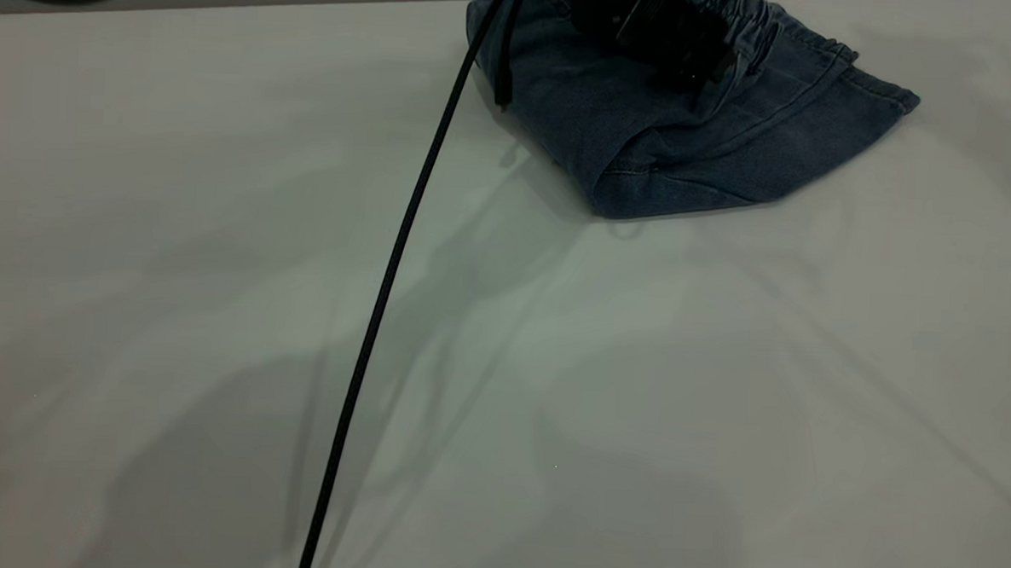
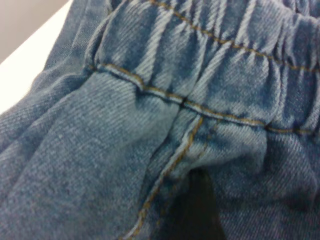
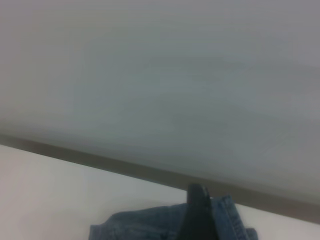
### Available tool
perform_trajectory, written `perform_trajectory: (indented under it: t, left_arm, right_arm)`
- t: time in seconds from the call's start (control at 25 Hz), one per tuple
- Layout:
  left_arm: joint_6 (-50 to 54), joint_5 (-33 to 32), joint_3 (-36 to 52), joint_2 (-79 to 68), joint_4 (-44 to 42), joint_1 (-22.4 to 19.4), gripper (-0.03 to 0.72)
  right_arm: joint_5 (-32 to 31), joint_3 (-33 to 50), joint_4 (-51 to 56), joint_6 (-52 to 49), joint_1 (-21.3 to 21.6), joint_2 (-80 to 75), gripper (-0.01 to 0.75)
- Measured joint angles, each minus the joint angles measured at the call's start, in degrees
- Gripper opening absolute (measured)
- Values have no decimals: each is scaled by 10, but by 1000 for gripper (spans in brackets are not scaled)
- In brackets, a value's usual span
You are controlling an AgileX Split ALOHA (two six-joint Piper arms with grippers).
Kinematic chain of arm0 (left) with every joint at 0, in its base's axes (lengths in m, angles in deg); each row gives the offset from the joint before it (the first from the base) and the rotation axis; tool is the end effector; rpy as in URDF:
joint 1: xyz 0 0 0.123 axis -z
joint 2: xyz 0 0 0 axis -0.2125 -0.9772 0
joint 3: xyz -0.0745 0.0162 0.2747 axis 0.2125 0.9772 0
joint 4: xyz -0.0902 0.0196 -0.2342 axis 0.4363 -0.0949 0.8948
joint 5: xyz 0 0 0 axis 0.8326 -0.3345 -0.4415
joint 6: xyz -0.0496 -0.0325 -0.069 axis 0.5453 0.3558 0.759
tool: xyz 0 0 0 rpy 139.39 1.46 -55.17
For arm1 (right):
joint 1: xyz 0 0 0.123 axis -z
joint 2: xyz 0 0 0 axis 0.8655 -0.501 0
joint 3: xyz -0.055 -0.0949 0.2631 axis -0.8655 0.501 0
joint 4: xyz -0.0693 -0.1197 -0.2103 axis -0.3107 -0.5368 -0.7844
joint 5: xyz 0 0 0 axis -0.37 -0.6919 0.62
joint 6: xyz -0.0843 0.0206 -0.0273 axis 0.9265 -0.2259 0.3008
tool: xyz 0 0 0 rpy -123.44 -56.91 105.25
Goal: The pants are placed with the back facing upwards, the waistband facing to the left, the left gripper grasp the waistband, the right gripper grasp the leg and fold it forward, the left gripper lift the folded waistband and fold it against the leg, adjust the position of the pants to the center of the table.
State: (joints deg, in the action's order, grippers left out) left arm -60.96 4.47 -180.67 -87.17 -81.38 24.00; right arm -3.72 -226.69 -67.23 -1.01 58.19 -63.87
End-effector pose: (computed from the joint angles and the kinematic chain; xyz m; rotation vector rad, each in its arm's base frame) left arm 0.4616 -0.3387 0.0688 0.9667 2.1884 -0.2053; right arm 0.4517 0.0448 0.4493 -0.2952 2.1278 0.3590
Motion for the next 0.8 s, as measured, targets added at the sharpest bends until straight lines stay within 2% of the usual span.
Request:
perform_trajectory:
  t: [0.08, 0.28, 0.64, 0.8]
  left_arm:
    - [0, -40, 0, 7, 0, -1, 540]
    - [-3, -186, -2, 30, -6, -2, 540]
    - [-3, -411, -2, 38, -148, -2, 540]
    - [0, -449, -14, 45, -184, -1, 540]
  right_arm:
    - [0, 0, 1, 0, 0, 0, 480]
    - [0, 0, 1, -1, 0, 0, 480]
    - [0, 0, 6, -3, 0, 0, 480]
    - [0, 0, 13, -3, 0, 0, 480]
